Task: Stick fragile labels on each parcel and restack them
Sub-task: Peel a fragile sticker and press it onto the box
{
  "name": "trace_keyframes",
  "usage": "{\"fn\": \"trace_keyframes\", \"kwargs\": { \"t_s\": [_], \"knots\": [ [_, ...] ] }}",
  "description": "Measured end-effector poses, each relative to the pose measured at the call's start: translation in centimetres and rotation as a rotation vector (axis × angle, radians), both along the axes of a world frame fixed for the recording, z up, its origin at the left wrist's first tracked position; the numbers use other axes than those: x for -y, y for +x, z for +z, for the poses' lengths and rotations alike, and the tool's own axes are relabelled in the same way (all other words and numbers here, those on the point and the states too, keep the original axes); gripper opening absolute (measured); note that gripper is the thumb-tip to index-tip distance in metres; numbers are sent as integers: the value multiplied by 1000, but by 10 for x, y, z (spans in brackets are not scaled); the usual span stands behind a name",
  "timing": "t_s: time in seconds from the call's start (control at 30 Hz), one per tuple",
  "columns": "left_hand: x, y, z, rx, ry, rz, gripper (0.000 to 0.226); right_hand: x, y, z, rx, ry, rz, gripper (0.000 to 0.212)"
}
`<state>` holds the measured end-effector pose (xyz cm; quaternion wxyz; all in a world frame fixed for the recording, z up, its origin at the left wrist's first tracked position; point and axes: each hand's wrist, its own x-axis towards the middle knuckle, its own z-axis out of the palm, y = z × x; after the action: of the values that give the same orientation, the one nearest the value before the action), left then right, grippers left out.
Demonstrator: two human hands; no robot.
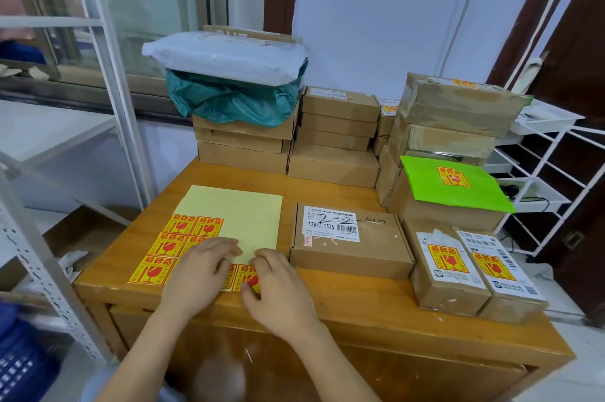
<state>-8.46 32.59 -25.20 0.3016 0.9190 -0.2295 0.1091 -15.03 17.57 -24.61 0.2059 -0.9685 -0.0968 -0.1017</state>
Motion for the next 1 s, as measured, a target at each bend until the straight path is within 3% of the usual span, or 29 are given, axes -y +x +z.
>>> {"fn": "trace_keyframes", "kwargs": {
  "t_s": [0.43, 1.0],
  "knots": [
    [-1, 1, 0, -35, -33, 10, 32, 3, 2, 0, -21, 58, 8, 58],
    [-1, 0, 0, -27, -28, 14, 32, 3, 2, 2, 31, 81, 16, 48]
  ]
}}
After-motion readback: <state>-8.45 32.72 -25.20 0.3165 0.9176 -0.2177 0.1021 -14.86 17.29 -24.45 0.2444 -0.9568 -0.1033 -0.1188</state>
